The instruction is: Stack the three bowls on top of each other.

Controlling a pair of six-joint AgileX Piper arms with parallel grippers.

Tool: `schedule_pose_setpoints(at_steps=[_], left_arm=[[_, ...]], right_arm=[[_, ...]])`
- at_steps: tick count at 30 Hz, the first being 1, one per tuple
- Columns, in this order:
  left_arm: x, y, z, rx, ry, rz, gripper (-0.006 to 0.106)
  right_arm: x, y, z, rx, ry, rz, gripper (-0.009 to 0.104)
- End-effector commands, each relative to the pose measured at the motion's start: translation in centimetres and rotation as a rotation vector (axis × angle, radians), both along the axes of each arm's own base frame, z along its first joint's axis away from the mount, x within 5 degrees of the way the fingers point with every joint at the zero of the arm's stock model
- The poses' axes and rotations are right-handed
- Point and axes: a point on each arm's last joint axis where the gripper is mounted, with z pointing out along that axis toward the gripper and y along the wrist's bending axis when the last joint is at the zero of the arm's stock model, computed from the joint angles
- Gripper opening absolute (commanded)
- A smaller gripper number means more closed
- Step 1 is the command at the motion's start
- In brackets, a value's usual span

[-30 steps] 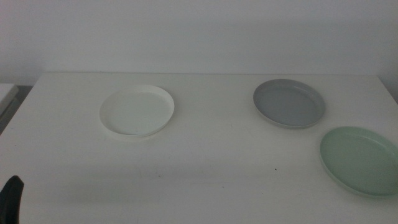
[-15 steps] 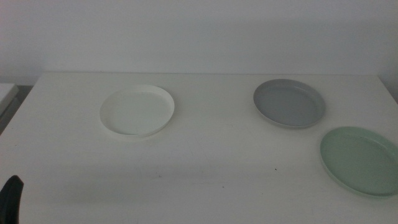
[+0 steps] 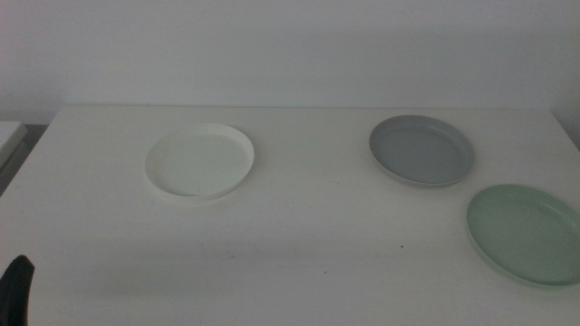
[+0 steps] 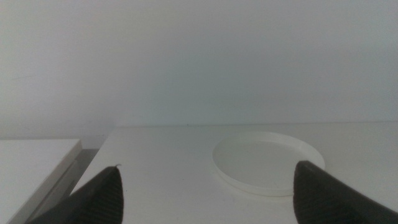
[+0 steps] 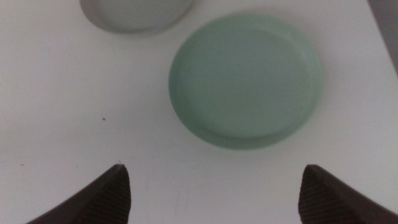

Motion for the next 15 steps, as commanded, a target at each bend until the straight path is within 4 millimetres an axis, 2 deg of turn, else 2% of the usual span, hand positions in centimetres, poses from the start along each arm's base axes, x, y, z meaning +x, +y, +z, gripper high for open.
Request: schedule_pose_setpoints(at_steps=[1, 4, 9, 12, 15], left_arm=[[0.0, 0.0, 0.1, 0.008, -0.012, 0.001, 0.094], [0.0, 0.0, 0.1, 0.008, -0.012, 0.001, 0.094], [0.0, 0.0, 0.1, 0.024, -0.013, 0.002, 0.094], [0.0, 0.0, 0.1, 0.024, -0.013, 0.002, 0.094], [0.0, 0.0, 0.1, 0.024, -0.013, 0.002, 0.094]], right_arm=[[0.7, -0.2, -0.2, 0.005, 0.038, -0.039, 0.093], [2.4, -0.5, -0.4, -0.012, 0.142, -0.082, 0.093], [6.8, -1.3, -1.3, -0.113, 0.286, -0.077, 0.093], [9.8, -3.2, -2.7, -0.159, 0.325, -0.104, 0.091], [12.2, -5.6, -5.3, -0.13, 0.394, -0.154, 0.087]])
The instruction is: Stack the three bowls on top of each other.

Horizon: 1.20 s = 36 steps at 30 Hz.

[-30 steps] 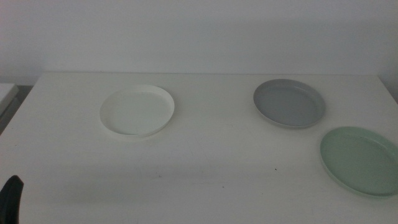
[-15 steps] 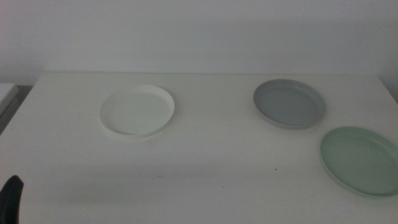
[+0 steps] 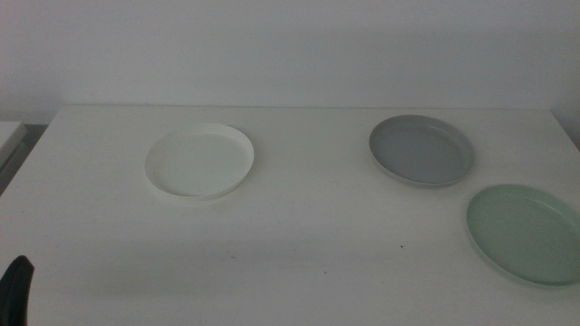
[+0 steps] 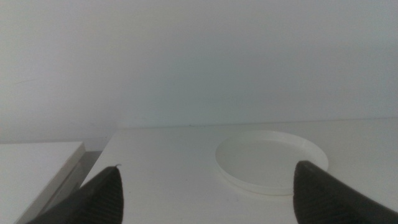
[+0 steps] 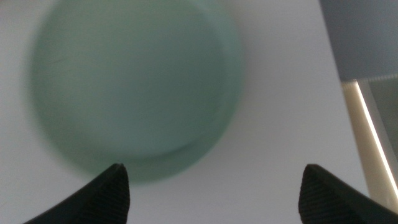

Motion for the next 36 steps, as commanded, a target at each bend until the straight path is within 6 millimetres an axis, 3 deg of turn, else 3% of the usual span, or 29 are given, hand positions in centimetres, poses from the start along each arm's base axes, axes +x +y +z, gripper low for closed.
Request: schedule_pose_setpoints(at_steps=[1, 9, 16, 22, 25, 31, 36], left_arm=[[0.0, 0.0, 0.1, 0.0, -0.012, 0.0, 0.094], [0.0, 0.0, 0.1, 0.0, -0.012, 0.0, 0.094], [0.0, 0.0, 0.1, -0.001, -0.012, 0.0, 0.094], [0.0, 0.0, 0.1, 0.026, -0.013, 0.002, 0.094], [0.0, 0.0, 0.1, 0.024, -0.013, 0.002, 0.094], [0.0, 0.0, 0.1, 0.017, -0.012, 0.001, 0.094], [0.0, 0.0, 0.1, 0.017, -0.012, 0.001, 0.094]], right_arm=[[1.7, -2.1, -1.9, 0.004, 0.026, -0.021, 0.085], [6.0, -5.8, -8.5, 0.096, 0.085, 0.004, 0.072], [8.5, -7.0, -11.2, 0.111, 0.131, -0.005, 0.063], [8.9, -7.1, -13.4, 0.129, 0.184, -0.004, 0.052], [9.0, -7.2, -14.1, 0.134, 0.2, -0.004, 0.041], [9.0, -7.1, -14.3, 0.145, 0.202, -0.008, 0.001], [8.1, -6.6, -13.0, 0.166, 0.258, 0.003, -0.002]])
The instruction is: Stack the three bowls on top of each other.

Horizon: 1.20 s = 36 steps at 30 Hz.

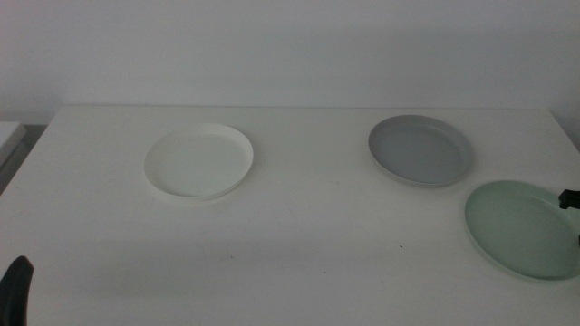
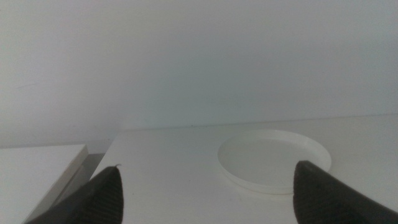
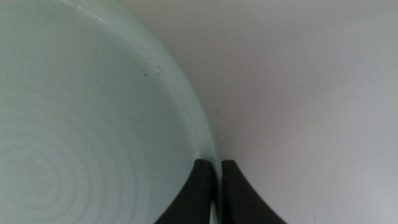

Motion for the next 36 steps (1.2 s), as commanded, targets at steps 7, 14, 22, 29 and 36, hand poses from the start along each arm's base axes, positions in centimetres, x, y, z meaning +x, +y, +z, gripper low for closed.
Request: schedule_pose_setpoints(at_steps=[7, 14, 22, 29, 36], left_arm=[[0.0, 0.0, 0.1, -0.007, -0.012, -0.001, 0.094], [0.0, 0.0, 0.1, -0.007, -0.012, -0.001, 0.094], [0.0, 0.0, 0.1, -0.007, -0.012, -0.001, 0.094], [0.0, 0.0, 0.1, -0.007, -0.012, -0.001, 0.094], [0.0, 0.0, 0.1, -0.007, -0.012, -0.001, 0.094]], right_arm=[[-2.4, 1.3, 9.2, 0.004, -0.135, -0.021, -0.002], [-0.1, 10.0, 13.4, 0.147, -0.208, 0.124, -0.002], [4.5, 22.8, 8.3, 0.3, -0.182, 0.343, -0.002], [6.4, 27.0, 3.6, 0.311, -0.107, 0.404, -0.002], [6.6, 27.2, 2.0, 0.324, -0.074, 0.391, -0.002]])
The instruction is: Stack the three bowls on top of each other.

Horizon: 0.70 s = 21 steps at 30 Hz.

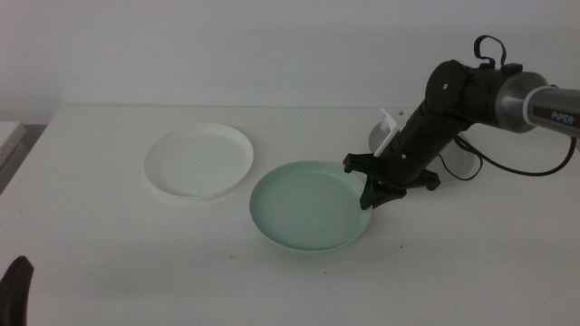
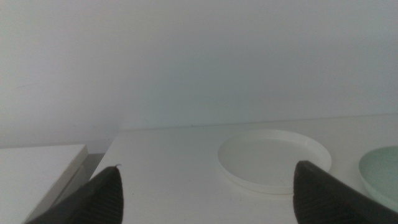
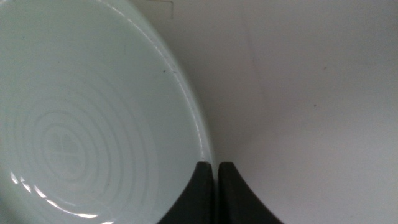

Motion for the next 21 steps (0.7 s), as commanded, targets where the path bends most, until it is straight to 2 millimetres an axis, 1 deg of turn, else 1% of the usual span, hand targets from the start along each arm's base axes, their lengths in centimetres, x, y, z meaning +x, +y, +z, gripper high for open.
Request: schedule_pose_setpoints(at_steps=[1, 5, 11, 13, 14, 16, 19, 21], left_arm=[[-0.02, -0.01, 0.09, -0.007, -0.012, -0.001, 0.094], [-0.02, -0.01, 0.09, -0.007, -0.012, -0.001, 0.094], [-0.02, -0.01, 0.09, -0.007, -0.012, -0.001, 0.094], [-0.02, -0.01, 0.09, -0.007, -0.012, -0.001, 0.094], [-0.02, -0.01, 0.09, -0.007, -0.012, -0.001, 0.094], [-0.02, -0.01, 0.09, -0.007, -0.012, -0.001, 0.094], [-0.02, -0.01, 0.09, -0.007, -0.012, -0.001, 0.094], [-0.02, -0.01, 0.09, -0.007, -0.012, -0.001, 0.094]], right_arm=[[0.21, 0.18, 0.2, 0.008, -0.012, -0.001, -0.002], [0.27, 0.14, -0.56, -0.01, -0.005, 0.005, -0.002], [0.33, 0.05, -0.69, -0.022, -0.011, 0.01, -0.002], [0.31, 0.05, -0.69, -0.022, -0.009, 0.011, 0.0], [0.27, 0.05, -0.69, -0.023, -0.005, 0.012, 0.007], [0.27, 0.05, -0.69, -0.024, -0.011, 0.027, 0.015], [0.27, 0.05, -0.69, -0.024, -0.015, 0.037, 0.031], [0.45, 0.04, -0.36, -0.021, -0.019, 0.038, 0.041]])
